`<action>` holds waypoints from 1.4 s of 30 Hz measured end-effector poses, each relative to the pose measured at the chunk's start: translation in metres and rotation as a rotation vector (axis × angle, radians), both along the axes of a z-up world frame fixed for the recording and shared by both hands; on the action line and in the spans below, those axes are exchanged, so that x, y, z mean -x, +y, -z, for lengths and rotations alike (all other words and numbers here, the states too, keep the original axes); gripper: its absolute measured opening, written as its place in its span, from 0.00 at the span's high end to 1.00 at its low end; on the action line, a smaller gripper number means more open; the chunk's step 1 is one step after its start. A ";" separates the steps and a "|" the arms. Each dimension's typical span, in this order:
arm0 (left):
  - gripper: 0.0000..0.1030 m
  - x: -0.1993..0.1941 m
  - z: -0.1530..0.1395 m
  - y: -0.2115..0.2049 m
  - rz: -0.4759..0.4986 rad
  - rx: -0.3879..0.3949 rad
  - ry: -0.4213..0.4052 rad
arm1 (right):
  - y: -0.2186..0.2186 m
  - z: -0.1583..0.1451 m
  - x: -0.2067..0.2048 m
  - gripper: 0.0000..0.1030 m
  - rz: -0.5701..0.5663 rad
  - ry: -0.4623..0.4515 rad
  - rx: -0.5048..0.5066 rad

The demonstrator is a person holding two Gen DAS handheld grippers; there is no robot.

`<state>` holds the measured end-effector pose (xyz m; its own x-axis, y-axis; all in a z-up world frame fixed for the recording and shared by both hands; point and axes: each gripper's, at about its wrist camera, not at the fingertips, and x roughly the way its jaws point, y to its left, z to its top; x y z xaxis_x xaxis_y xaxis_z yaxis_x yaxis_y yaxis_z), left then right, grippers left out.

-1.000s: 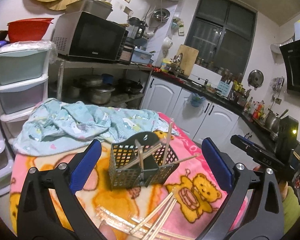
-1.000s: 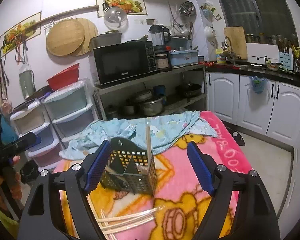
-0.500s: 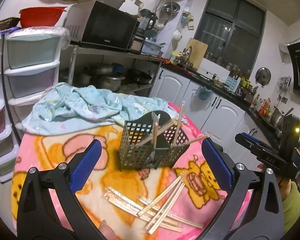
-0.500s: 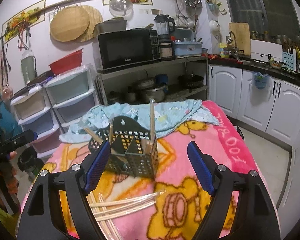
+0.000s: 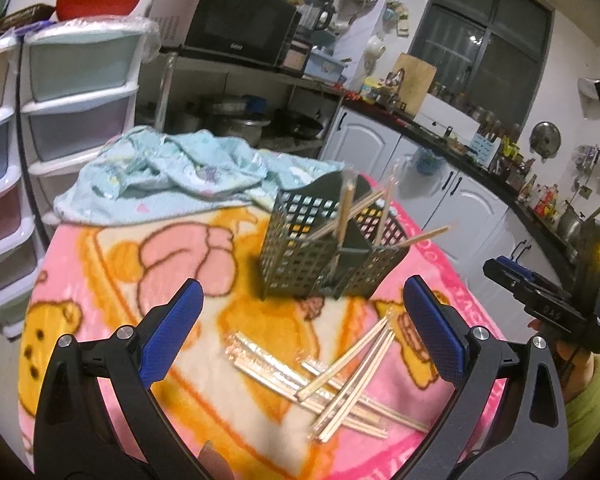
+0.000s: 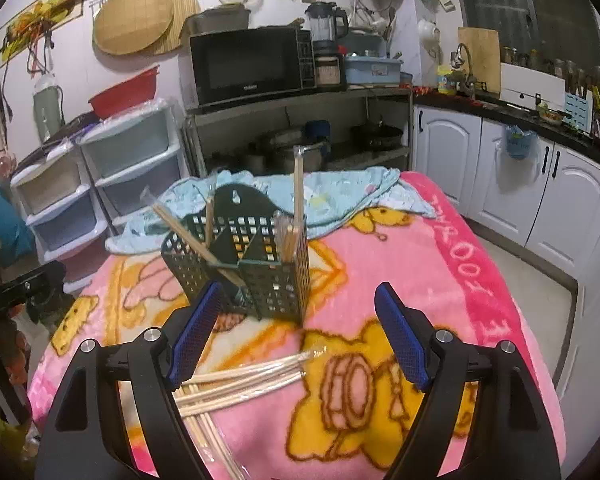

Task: Organize utensils
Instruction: 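Move the left tool down to the wrapped chopstick pile while the right tool follows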

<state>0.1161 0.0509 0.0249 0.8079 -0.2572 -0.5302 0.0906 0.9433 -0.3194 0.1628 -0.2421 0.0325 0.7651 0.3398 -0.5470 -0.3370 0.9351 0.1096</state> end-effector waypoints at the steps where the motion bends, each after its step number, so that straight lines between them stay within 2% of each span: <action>1: 0.10 0.000 0.002 0.000 -0.002 -0.003 0.007 | 0.001 0.004 0.000 0.26 -0.001 0.005 0.005; 12: 0.10 -0.004 0.033 0.009 -0.032 -0.024 0.086 | 0.010 0.027 -0.003 0.26 -0.022 0.058 0.036; 27: 0.10 -0.012 0.074 0.007 -0.047 -0.068 0.178 | 0.025 0.072 -0.014 0.26 -0.023 0.175 0.089; 33: 0.11 -0.017 0.091 0.011 -0.043 -0.039 0.215 | 0.032 0.092 -0.023 0.29 -0.019 0.232 0.105; 35: 0.22 -0.021 0.098 0.013 -0.042 -0.014 0.236 | 0.032 0.098 -0.028 0.31 -0.013 0.254 0.100; 37: 0.27 -0.024 0.105 0.017 -0.043 0.017 0.263 | 0.032 0.102 -0.035 0.34 -0.004 0.277 0.088; 38: 0.34 -0.026 0.109 0.019 -0.040 0.041 0.278 | 0.031 0.104 -0.038 0.36 0.002 0.291 0.085; 42: 0.44 -0.032 0.116 0.027 -0.041 0.104 0.307 | 0.030 0.111 -0.051 0.46 0.019 0.352 0.052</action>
